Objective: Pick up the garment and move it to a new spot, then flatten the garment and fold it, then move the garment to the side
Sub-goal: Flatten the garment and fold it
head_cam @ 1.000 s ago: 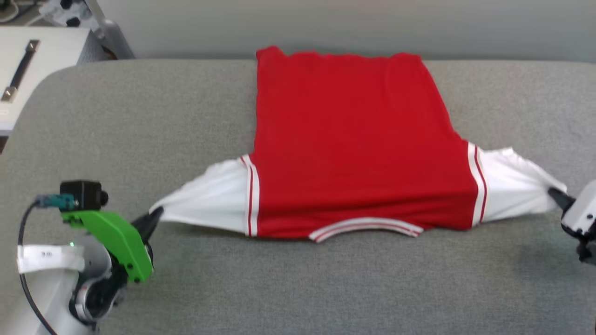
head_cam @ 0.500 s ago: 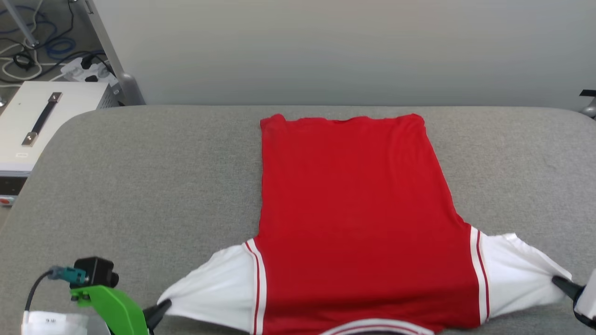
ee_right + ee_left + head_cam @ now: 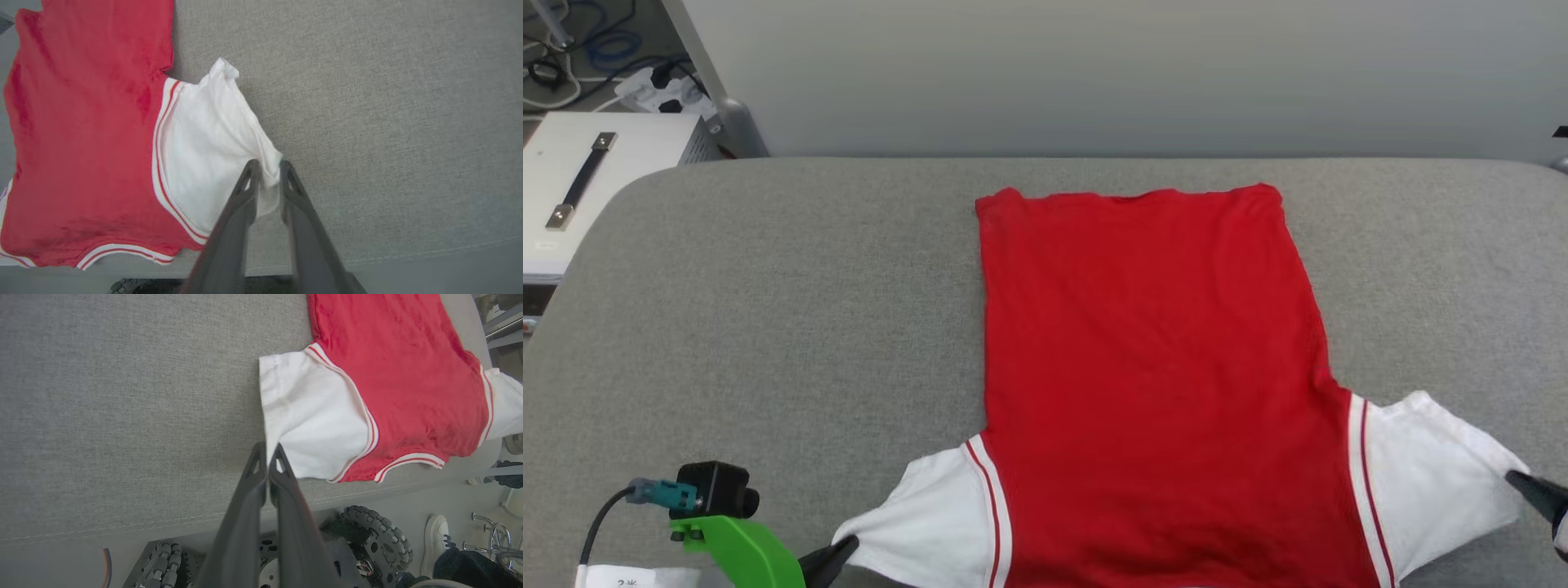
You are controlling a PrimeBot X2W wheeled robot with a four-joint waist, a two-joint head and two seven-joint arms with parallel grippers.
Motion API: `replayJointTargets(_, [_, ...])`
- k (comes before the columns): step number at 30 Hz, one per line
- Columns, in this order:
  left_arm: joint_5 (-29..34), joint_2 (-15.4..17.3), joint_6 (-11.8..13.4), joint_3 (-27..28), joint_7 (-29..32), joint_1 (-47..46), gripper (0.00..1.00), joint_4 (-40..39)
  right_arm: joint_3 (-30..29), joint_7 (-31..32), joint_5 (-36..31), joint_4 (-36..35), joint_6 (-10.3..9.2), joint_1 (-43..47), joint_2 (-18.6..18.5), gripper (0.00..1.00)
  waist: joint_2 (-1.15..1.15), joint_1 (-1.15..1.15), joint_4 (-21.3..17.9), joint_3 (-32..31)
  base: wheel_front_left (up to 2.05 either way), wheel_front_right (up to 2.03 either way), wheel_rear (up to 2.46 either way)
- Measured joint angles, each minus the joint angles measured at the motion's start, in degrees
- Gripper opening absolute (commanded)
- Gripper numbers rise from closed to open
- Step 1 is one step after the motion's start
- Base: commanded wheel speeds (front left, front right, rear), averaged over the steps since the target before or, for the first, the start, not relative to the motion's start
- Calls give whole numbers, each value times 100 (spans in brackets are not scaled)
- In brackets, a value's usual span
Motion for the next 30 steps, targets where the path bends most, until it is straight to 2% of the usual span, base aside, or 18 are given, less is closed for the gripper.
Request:
replayJointTargets(7, [270,-12,199,-169,120,-260,0,-683,477,236,64,-694,0,-972,-393,100,0,0,96,539,0,0,0])
replayJointTargets(12, [483,-8,223,-302,218,-526,0,-1046,837,579,32,-630,0,-2002,-610,100,0,0,227,1009,0,0,0])
replayJointTargets(16, [635,-7,227,-432,314,-745,0,-1250,1062,806,-69,-172,0,-2927,-837,100,0,0,387,1418,0,0,0])
replayJointTargets(23, [931,-112,213,-687,365,-1064,0,-1507,1326,992,-475,1051,0,-4706,-1160,100,0,1,816,2203,0,0,0])
replayJointTargets(30, [1020,-256,118,-845,354,-1278,0,-1572,1400,967,-923,2051,0,-5739,-1328,100,0,1,1243,2796,0,0,0])
